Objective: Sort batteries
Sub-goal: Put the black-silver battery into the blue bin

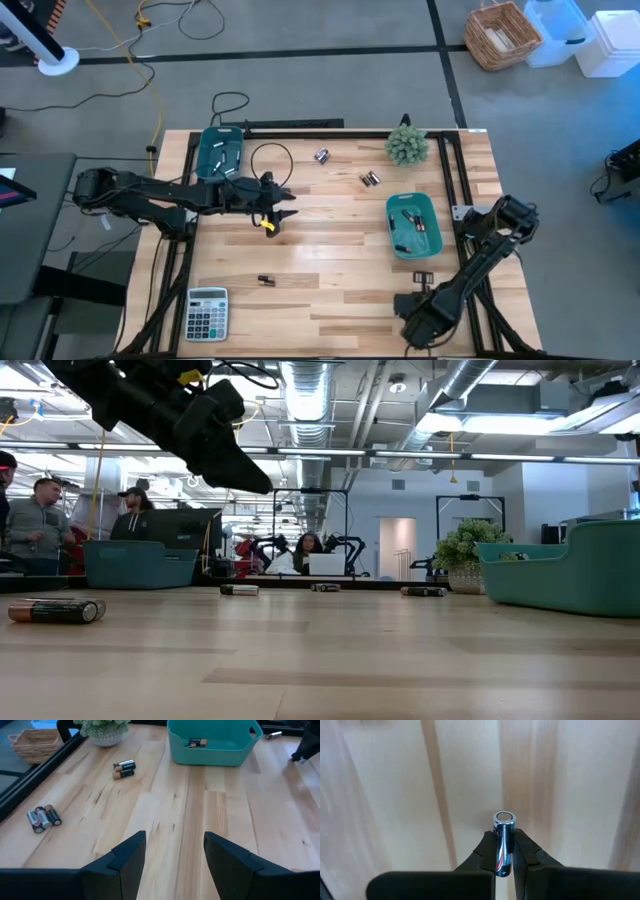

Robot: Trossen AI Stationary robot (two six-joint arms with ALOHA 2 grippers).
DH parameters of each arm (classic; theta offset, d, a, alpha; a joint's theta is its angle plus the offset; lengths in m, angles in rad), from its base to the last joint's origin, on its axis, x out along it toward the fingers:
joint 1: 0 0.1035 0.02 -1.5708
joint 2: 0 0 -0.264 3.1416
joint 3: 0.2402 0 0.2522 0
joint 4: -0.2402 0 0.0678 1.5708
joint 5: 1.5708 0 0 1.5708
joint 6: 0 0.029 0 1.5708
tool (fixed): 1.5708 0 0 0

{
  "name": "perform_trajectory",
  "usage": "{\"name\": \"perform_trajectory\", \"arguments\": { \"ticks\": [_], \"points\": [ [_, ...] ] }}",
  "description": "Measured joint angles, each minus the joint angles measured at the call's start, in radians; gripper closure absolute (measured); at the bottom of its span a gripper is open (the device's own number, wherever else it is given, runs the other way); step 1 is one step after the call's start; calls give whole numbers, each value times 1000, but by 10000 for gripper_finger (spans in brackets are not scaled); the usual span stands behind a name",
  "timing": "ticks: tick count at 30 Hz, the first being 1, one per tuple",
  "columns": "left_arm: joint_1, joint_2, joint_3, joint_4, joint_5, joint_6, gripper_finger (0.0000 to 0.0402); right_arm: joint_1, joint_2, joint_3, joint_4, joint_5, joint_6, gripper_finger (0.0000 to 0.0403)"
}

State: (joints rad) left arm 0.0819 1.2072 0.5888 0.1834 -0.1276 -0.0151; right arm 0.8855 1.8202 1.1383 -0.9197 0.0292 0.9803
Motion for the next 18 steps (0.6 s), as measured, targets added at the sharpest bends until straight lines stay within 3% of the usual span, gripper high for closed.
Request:
{"name": "perform_trajectory", "arguments": {
  "ticks": [13,18],
  "points": [
    [-50,-46,-9,12,-6,23,207,-159,-1,127,4,203,-259,370],
    [-62,-122,-96,74,-11,26,207,-227,-1,165,21,266,-366,370]
  ]
}}
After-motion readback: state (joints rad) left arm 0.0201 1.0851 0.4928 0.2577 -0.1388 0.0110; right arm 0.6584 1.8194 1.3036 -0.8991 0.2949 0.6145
